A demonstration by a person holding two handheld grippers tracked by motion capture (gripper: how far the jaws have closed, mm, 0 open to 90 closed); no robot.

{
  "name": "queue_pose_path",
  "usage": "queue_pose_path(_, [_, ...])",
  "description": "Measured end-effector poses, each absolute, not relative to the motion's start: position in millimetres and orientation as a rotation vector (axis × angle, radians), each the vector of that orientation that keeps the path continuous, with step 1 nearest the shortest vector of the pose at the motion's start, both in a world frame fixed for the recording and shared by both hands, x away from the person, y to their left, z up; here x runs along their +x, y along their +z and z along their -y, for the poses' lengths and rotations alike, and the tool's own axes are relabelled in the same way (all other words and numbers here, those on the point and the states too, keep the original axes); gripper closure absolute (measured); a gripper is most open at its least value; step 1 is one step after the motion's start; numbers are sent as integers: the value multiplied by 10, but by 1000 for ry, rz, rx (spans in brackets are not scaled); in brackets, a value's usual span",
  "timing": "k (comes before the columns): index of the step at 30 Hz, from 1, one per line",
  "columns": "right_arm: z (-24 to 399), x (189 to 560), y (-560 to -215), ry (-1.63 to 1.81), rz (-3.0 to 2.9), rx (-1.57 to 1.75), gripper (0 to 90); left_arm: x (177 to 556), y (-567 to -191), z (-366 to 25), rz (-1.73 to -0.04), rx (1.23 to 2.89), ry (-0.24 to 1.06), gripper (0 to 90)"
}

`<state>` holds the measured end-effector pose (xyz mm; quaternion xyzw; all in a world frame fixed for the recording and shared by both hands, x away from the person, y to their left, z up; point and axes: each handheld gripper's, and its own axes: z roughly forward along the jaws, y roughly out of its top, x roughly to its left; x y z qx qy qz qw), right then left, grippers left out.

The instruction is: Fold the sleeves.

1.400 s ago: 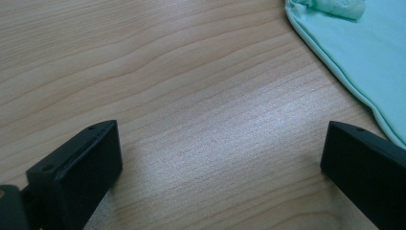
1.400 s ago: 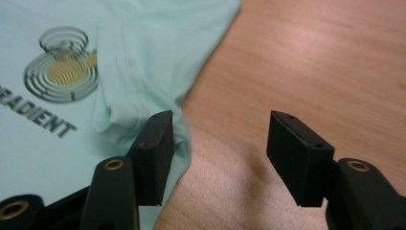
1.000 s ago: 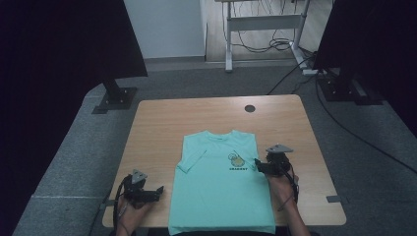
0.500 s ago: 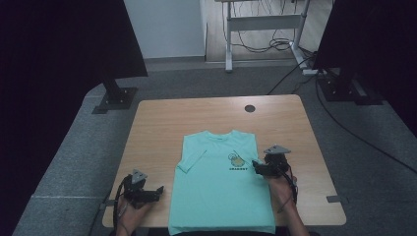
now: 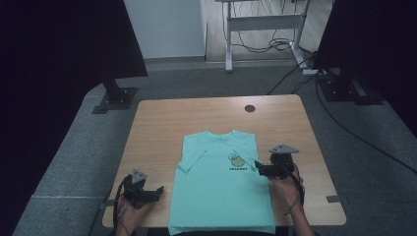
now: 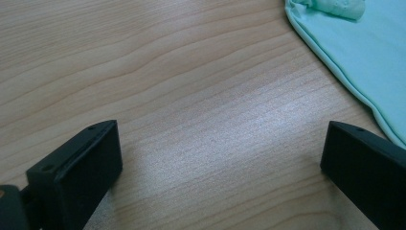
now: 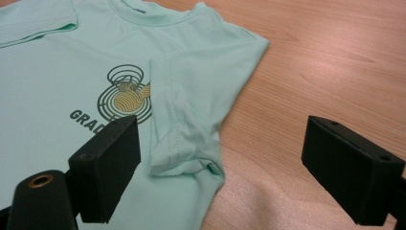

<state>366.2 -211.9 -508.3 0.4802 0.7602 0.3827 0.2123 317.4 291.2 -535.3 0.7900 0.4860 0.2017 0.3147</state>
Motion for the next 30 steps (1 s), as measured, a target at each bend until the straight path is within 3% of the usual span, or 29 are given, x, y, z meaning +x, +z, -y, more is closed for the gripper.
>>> queue_pose_path(15, [2351, 3414, -5025, 1057, -2060, 1358, 63, 3174, -5353, -2912, -1281, 2081, 531, 7])
queue_pose_path(30, [2715, 3074, -5336, 967, -2078, 1459, 76, 3169, -5352, -2914, -1276, 2079, 531, 19])
